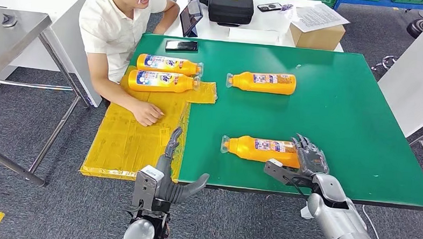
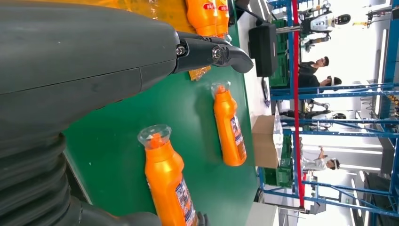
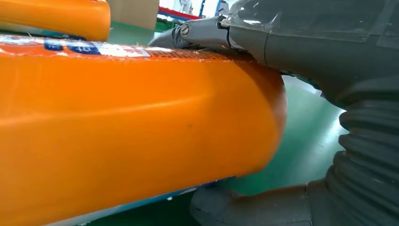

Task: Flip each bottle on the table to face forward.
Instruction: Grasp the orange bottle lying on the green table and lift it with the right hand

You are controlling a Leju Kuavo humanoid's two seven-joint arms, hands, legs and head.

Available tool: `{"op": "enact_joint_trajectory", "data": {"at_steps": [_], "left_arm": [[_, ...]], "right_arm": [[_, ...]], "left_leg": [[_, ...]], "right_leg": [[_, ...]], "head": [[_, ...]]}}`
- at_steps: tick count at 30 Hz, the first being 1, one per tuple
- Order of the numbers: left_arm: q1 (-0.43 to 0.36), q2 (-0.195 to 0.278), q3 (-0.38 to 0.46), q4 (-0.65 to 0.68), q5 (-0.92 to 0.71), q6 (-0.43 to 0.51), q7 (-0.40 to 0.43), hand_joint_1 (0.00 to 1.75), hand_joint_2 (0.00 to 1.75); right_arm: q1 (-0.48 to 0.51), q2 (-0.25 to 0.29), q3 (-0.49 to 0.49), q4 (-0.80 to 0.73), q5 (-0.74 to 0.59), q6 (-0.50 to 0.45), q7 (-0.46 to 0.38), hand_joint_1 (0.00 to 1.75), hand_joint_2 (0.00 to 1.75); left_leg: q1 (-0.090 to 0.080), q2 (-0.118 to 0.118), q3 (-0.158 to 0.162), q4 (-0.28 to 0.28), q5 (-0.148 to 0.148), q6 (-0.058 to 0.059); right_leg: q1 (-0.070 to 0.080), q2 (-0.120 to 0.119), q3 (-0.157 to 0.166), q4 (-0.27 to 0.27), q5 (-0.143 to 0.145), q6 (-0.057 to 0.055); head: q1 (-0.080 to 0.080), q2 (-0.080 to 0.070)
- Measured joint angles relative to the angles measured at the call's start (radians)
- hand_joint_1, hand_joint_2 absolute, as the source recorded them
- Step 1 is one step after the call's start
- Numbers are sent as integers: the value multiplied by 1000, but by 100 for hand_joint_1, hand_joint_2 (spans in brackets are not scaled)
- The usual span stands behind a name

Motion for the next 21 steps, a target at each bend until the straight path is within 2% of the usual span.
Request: {"op": "enact_joint_trajectory", "data": {"at_steps": [8,12,16,21], "left_arm": [[0,0,-1,0,0,-1,3,0,175],[0,0,-1,0,0,-1,3,0,175],[0,0,-1,0,0,-3,3,0,175],[0,0,-1,0,1,-13,3,0,175]], "right_arm": [[-18,-9,14,21,-8,7,-1,148,175],[-21,-11,15,24,-9,7,-2,173,175],[-21,-13,17,27,-33,7,-13,175,175],[-3,-24,11,28,-114,7,-68,175,175]], "left_leg": [[0,-1,1,0,1,1],[0,-1,1,0,1,2],[0,-1,1,0,0,1],[0,-1,2,0,-1,2]], "right_leg": [[0,0,5,0,0,3],[0,0,7,0,-1,4],[0,-1,6,0,-1,4],[0,-1,6,-1,-2,4]], "head": [[0,0],[0,0],[0,0],[0,0]]}}
